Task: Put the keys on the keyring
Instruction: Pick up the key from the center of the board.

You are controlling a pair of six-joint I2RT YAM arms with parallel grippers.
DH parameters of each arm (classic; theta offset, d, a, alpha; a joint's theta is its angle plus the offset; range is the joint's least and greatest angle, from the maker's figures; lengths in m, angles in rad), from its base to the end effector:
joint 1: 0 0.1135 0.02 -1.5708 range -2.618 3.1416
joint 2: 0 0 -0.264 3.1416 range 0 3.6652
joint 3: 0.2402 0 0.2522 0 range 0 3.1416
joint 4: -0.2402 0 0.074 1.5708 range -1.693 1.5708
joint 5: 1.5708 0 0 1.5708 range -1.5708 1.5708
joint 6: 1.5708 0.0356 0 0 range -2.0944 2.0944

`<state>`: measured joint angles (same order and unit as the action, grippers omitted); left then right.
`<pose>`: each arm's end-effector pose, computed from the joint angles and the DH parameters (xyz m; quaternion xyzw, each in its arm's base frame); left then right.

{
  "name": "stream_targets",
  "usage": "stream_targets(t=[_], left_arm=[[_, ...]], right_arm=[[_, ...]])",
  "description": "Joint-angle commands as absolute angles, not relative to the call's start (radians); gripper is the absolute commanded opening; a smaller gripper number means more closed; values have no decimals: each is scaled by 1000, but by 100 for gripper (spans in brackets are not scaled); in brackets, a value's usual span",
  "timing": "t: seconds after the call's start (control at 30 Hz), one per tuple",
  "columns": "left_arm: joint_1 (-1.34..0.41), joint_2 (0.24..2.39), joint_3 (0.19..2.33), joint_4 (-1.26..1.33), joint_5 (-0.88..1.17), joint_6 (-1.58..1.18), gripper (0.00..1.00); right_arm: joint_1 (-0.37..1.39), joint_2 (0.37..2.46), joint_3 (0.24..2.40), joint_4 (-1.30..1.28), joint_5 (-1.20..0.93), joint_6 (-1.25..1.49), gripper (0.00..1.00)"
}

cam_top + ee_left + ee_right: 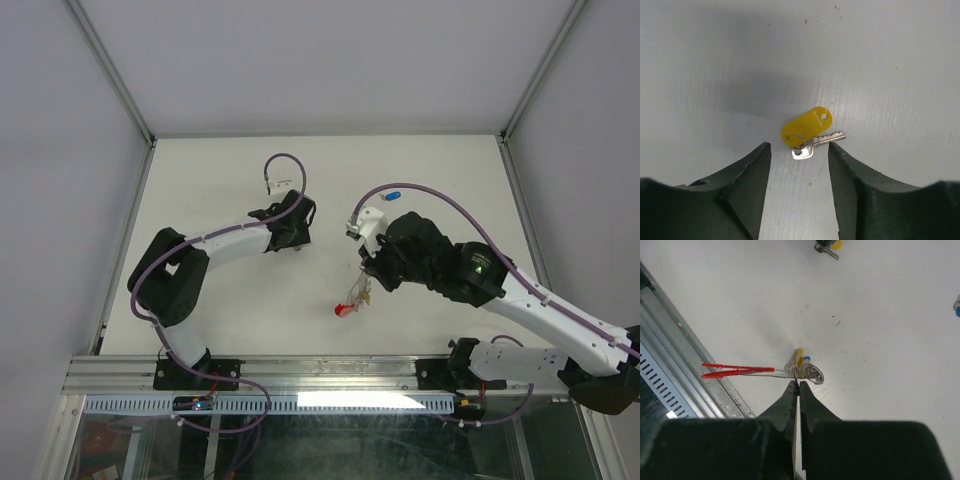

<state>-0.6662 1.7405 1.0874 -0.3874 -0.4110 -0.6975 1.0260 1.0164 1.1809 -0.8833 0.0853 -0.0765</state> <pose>0.2836 -0.2048 0.1805 -0.0682 0.9438 -0.0088 0.3233 0.1038 0.1654 0.3652 -0.4615 0.7843 0.1542 0.3849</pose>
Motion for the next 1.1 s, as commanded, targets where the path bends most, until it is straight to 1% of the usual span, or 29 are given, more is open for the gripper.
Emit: stream_targets(t=[0.0, 0.07, 0.17, 0.3, 0.43, 0.6, 0.9, 1.0, 1.07], left_arm=[[-668, 1764, 1151, -377, -455, -706, 45], [-676, 1773, 1164, -389, -470, -703, 43], [-691, 1784, 1172, -408, -519, -704, 42], [-701, 1803, 1176, -422, -535, -709, 42], [-705, 1827, 1180, -423, -532, -713, 35], [-707, 1853, 1182, -424, -528, -718, 32], [-711, 1857, 1183, -423, -535, -706, 18], [-711, 1850, 1184, -426, -532, -700, 11], [-712, 1843, 1185, -431, -532, -694, 3]], right_arm=[[1023, 985, 1185, -801, 61, -58, 0], [1023, 984, 1178, -797, 58, -57, 0], [1023, 980, 1172, -793, 54, -55, 0], [1023, 978, 1168, -792, 48, -55, 0], [1023, 974, 1161, -788, 42, -53, 0], [1023, 970, 1158, -788, 33, -48, 0], [1023, 966, 1152, -784, 22, -43, 0], [1023, 968, 1149, -780, 21, -43, 0], [1024, 969, 1149, -777, 21, -43, 0]])
